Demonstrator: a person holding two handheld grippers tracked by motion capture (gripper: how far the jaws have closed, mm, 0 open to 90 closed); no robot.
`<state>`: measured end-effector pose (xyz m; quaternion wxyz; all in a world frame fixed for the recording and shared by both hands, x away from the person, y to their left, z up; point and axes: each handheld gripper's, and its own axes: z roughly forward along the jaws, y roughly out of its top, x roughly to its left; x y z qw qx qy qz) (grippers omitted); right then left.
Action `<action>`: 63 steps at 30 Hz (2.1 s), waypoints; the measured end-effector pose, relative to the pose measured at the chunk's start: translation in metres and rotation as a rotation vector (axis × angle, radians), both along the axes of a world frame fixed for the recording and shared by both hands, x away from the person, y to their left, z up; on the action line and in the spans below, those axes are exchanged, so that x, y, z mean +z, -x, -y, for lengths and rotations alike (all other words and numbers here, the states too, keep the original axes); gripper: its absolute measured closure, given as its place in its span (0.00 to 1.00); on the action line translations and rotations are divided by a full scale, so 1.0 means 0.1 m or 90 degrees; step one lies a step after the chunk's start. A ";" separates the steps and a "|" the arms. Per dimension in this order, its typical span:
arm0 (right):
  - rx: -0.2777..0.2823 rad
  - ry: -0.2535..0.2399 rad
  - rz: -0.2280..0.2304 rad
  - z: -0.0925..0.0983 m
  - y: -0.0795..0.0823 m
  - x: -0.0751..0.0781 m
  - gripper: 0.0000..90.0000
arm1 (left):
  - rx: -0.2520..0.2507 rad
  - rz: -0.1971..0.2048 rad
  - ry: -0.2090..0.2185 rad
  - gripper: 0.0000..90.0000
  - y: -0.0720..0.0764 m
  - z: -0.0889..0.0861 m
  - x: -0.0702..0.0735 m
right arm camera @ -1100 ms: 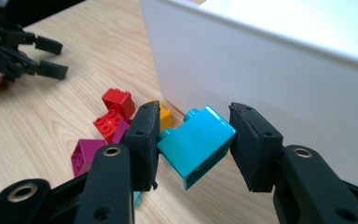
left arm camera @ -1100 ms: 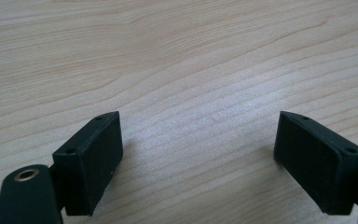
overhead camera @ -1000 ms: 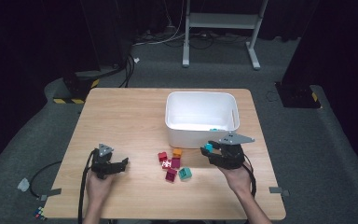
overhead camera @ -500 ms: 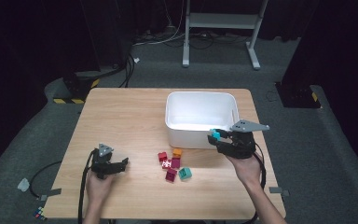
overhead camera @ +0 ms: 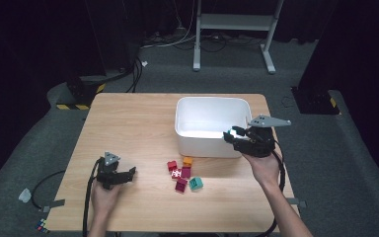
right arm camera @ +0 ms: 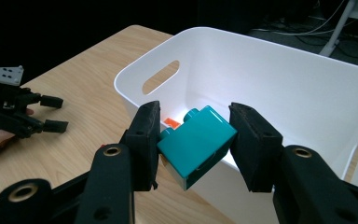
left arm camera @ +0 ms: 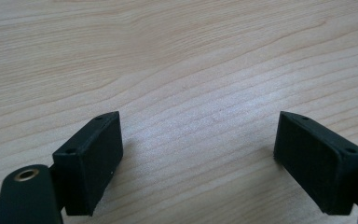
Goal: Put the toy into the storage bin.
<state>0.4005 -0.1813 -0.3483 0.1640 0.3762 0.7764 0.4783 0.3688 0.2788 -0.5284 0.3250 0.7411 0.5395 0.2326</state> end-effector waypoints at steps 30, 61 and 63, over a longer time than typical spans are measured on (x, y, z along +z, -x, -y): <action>-0.039 0.017 -0.009 -0.19 -0.53 0.15 0.61 | 0.001 0.001 0.001 0.17 0.00 0.00 0.00; -0.083 0.039 -0.055 -0.40 -1.03 -0.04 0.61 | 0.002 0.001 0.003 0.17 0.00 0.00 0.00; -0.085 0.044 -0.056 -0.41 -1.04 -0.05 0.61 | 0.002 0.001 0.003 0.17 0.00 0.00 0.00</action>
